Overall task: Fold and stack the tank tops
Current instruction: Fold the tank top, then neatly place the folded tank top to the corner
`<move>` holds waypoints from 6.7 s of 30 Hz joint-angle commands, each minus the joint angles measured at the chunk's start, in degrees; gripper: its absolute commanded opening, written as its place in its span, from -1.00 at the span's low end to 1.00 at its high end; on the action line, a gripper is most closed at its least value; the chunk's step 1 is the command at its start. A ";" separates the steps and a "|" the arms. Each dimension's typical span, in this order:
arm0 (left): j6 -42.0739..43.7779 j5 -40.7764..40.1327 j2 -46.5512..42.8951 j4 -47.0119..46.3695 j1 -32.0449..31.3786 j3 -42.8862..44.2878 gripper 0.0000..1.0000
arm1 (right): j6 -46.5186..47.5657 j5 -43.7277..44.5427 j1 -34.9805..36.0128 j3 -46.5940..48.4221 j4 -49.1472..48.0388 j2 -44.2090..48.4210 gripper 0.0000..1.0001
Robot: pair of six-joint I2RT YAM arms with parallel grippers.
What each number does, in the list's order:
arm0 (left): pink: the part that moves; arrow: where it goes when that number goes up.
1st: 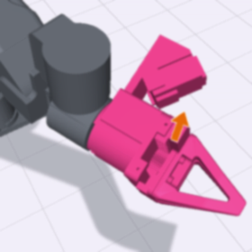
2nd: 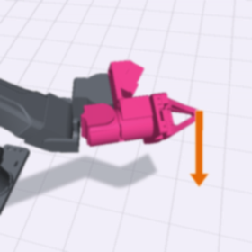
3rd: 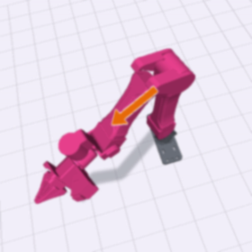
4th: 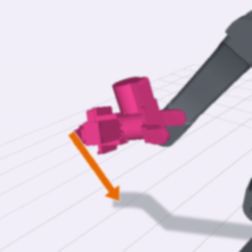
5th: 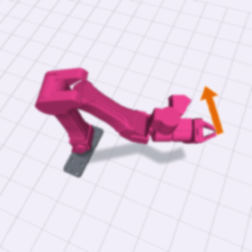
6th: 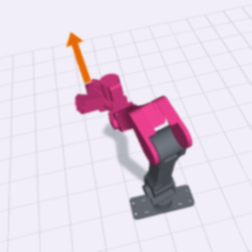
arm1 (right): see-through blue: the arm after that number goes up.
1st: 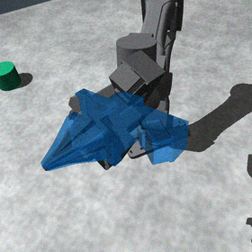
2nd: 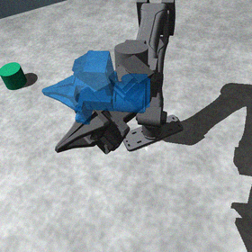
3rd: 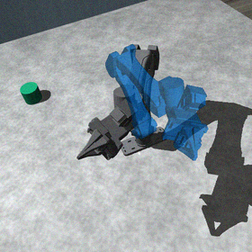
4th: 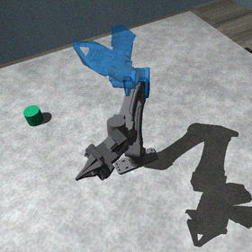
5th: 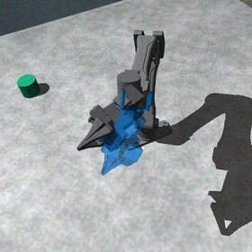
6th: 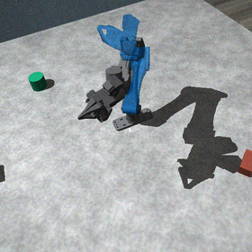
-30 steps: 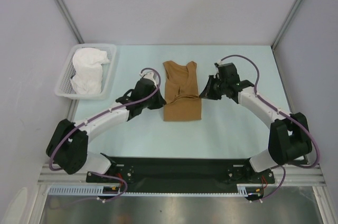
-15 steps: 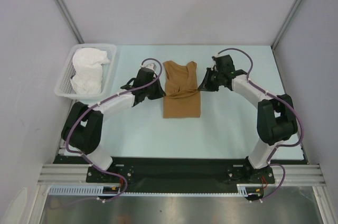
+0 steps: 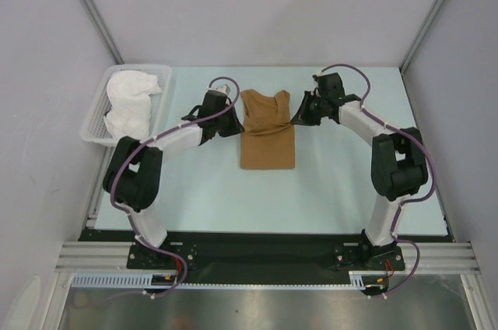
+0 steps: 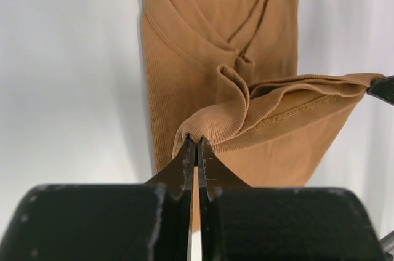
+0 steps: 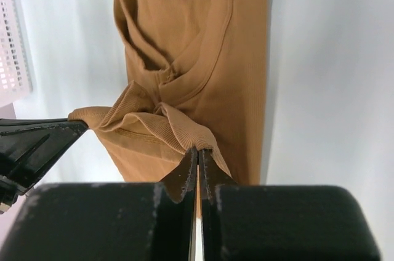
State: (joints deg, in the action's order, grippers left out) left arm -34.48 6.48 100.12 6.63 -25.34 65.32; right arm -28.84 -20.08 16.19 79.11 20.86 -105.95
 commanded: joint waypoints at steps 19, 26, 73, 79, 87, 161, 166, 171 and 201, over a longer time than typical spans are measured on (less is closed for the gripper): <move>0.03 4.77 -11.51 -7.94 1.09 -14.59 0.67 | -3.07 -4.70 -2.21 -25.75 -14.79 15.58 0.24; -1.99 4.42 -13.90 -12.78 -3.92 -25.41 0.64 | -1.92 -4.36 1.56 -32.18 -16.03 16.75 0.27; -14.92 -1.91 -34.54 -14.03 -22.56 -48.71 -0.99 | -5.96 0.40 11.24 -53.10 4.71 50.40 -1.00; -13.77 -2.52 -42.01 -4.45 -22.56 -44.41 -0.99 | -5.97 1.00 11.68 -49.76 8.58 53.65 -1.00; -10.87 -4.11 -43.25 3.82 -22.21 -34.04 -1.00 | -3.24 4.69 11.68 -37.82 12.89 52.43 -1.00; 0.47 8.64 -5.62 -5.40 6.01 -3.60 0.62 | 1.06 -7.95 -8.19 -4.75 -9.78 -3.56 0.54; 2.83 4.25 -13.70 0.12 6.18 -6.26 0.75 | 2.73 -7.79 -7.40 -4.32 -9.53 -6.54 0.46; 3.98 2.05 -19.60 3.91 7.23 -7.92 0.75 | 3.97 -6.29 -5.29 -1.42 -7.94 -9.27 0.45; -2.52 -1.03 -32.00 4.97 21.99 -8.54 0.76 | -20.38 6.25 -44.47 -45.88 -29.06 27.71 0.38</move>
State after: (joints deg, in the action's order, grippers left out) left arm -35.16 5.69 69.47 12.64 -5.67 53.56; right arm -46.68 -19.00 -26.26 35.70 -6.98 -83.85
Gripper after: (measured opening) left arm 0.878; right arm 0.549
